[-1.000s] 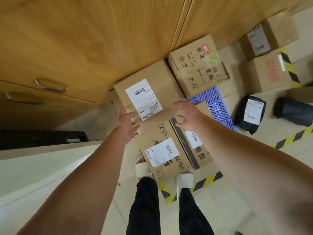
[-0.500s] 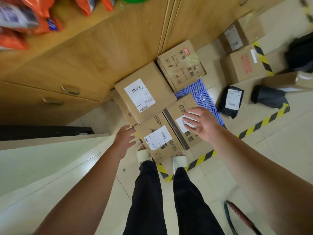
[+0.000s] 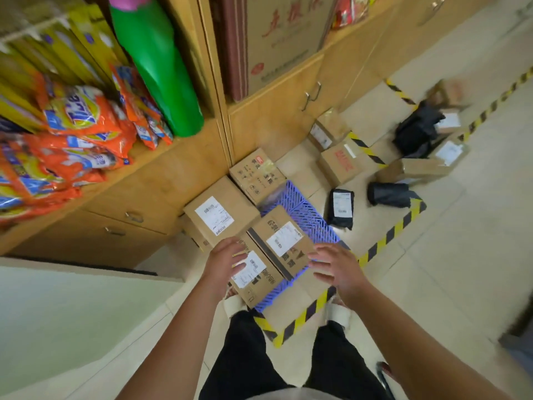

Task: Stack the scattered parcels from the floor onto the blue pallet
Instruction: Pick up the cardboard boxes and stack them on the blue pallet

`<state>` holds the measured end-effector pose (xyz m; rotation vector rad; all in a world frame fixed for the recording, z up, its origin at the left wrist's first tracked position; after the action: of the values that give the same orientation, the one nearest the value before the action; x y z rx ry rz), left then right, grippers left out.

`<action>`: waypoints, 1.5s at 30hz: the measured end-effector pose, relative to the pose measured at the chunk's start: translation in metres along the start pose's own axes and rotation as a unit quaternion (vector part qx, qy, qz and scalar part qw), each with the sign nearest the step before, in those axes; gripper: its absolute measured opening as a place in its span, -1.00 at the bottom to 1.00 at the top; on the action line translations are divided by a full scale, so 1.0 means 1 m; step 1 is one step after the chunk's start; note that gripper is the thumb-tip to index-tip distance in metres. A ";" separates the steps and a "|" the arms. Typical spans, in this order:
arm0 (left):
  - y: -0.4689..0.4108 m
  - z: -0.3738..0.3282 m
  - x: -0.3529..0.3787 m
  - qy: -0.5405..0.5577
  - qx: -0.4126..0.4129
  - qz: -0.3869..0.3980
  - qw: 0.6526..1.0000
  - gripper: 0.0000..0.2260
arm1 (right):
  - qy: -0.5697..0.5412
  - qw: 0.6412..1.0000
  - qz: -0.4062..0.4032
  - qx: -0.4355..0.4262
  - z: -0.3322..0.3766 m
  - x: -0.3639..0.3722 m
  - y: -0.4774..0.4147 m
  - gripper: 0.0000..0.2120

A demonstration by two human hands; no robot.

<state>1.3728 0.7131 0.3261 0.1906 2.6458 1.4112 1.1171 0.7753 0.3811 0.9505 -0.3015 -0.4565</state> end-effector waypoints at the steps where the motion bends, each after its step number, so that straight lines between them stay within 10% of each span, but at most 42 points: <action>1: 0.011 -0.004 0.014 -0.001 0.004 -0.002 1.000 -0.79 | -0.003 1.000 -0.004 -0.003 0.003 -0.018 0.007 -0.78; 19: 0.110 -0.063 0.446 -0.146 0.071 0.078 0.984 -0.84 | -0.195 0.971 -0.064 -0.119 0.145 -0.401 0.033 -0.81; 45: -0.020 -0.303 0.975 -0.272 0.058 0.146 0.949 -0.78 | -0.246 0.945 -0.164 -0.137 0.444 -0.828 -0.122 -0.85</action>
<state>0.3591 0.6264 0.4171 0.8789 2.2910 1.0616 0.1764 0.8136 0.4834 0.6020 -0.5194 -1.0223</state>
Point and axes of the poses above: each hand's wrist, its own y-axis away from the middle knuckle, its own x-axis out of the palm, z = x × y, the point moved 9 cm from there along -y, towards the middle knuckle, and after that the axes turned 15 degrees about -y, right-handed, at the moved point
